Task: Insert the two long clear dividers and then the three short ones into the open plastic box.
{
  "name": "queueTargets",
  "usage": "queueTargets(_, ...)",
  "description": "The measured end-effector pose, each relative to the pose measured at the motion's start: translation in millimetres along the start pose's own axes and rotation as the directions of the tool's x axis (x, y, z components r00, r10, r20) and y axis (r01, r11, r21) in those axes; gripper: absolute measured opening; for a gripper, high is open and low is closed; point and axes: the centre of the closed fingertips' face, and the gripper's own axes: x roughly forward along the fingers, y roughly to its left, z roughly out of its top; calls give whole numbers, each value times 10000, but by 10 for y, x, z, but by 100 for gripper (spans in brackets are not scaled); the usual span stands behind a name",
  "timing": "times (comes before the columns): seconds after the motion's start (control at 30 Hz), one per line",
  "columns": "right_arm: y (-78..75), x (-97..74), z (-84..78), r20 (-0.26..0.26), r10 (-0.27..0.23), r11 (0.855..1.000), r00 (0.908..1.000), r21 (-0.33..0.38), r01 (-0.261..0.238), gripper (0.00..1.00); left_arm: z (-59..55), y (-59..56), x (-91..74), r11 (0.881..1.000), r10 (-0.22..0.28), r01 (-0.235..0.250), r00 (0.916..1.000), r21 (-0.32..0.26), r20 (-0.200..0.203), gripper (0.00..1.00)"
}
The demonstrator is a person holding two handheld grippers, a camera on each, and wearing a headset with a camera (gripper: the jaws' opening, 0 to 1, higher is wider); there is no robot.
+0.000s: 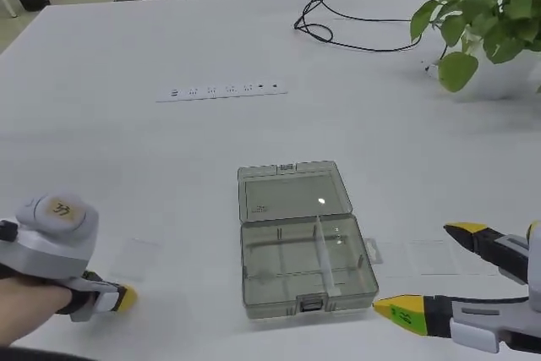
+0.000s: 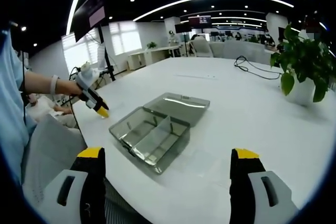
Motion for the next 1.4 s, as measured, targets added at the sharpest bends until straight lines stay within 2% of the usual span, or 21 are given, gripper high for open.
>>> queueTargets(0.2,31,24,-10,-45,93,10000,9999,35,-93,99,4,-17,5,9999,-153,153,9998,-10,93,31)
queueTargets(0.37,49,46,-17,-58,135,9998,9999,125,-134,98,15,-28,3,9992,-298,304,9992,-244,252,31)
queueTargets(0.63,75,76,9,-64,206,9995,9998,255,-205,97,40,-44,-19,9951,-488,546,9964,-828,694,31)
queueTargets(0.73,62,88,7,-148,202,9995,9997,241,-198,96,85,-59,-39,9895,-591,725,9925,-1254,1069,31)
queueTargets(0.87,63,97,25,-128,194,9994,9997,303,-190,96,115,-89,-87,9871,-680,853,9895,-1357,1279,31)
queueTargets(1.03,60,122,42,-115,208,9991,9997,383,-203,95,207,-136,-157,9826,-813,1079,9817,-1513,1724,30)
queueTargets(1.13,76,142,51,-141,237,9983,9996,541,-229,94,310,-234,-238,9810,-1013,1338,9709,-1408,2171,30)
queueTargets(1.4,94,202,105,-68,259,9964,9996,807,-253,91,521,-470,-375,9819,-1415,1702,9510,-834,2749,30)
